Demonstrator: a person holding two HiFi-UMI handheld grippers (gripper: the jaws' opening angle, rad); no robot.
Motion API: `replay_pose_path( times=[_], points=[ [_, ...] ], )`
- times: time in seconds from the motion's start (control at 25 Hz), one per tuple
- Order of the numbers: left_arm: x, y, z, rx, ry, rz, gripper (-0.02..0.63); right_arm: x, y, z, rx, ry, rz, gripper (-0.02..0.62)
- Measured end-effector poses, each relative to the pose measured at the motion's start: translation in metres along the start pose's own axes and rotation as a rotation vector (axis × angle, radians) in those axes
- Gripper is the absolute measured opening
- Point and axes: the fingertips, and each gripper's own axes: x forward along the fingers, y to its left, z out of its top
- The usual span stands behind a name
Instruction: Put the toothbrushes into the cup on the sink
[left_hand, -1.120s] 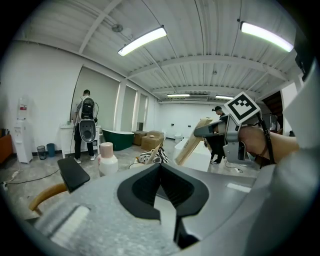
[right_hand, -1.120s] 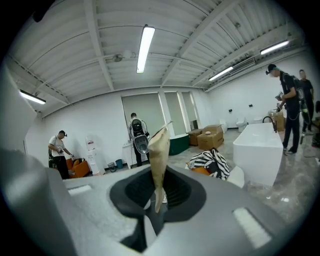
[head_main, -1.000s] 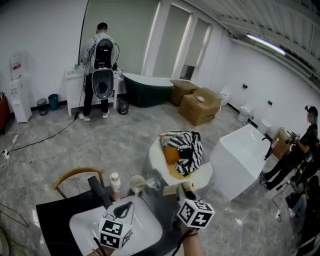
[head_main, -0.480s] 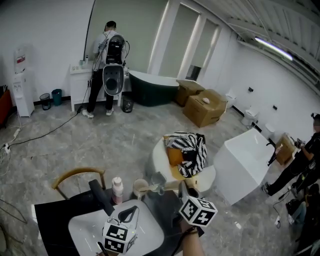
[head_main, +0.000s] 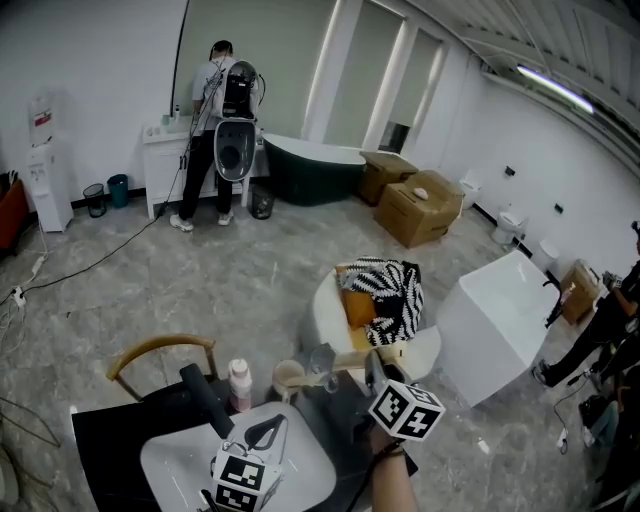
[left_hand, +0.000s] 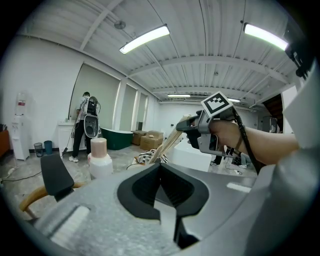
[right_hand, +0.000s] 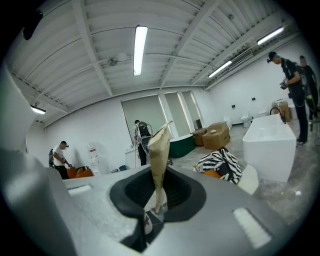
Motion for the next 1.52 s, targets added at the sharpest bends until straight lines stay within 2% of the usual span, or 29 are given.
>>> replay_pose_path(
  times=[0.44, 1.04, 1.36, 1.4, 1.44, 1.48, 1.52],
  points=[
    [0.005, 0.015, -0.008, -0.052, 0.005, 0.011, 0.009, 0.037, -0.001, -0.025, -0.017, 0.062, 0.002, 0.034],
    [0.014, 0.014, -0.013, -0.064, 0.015, 0.005, 0.009, 0.064, -0.011, -0.059, -0.032, 0.136, -0.010, 0.035],
    [0.011, 0.019, -0.014, -0.075, 0.013, 0.005, 0.009, 0.072, -0.005, -0.074, -0.059, 0.141, 0.004, 0.038],
    [0.012, 0.019, -0.015, -0.076, 0.014, 0.005, 0.009, 0.072, -0.007, -0.074, -0.056, 0.134, 0.001, 0.050],
    [0.013, 0.019, -0.016, -0.078, 0.015, 0.003, 0.009, 0.072, -0.008, -0.075, -0.052, 0.129, -0.005, 0.091],
    [0.014, 0.019, -0.018, -0.079, 0.016, 0.000, 0.009, 0.072, -0.010, -0.076, -0.048, 0.125, -0.012, 0.160],
    [0.015, 0.019, -0.021, -0.079, 0.017, -0.003, 0.009, 0.072, -0.011, -0.078, -0.046, 0.124, -0.020, 0.172]
  ],
)
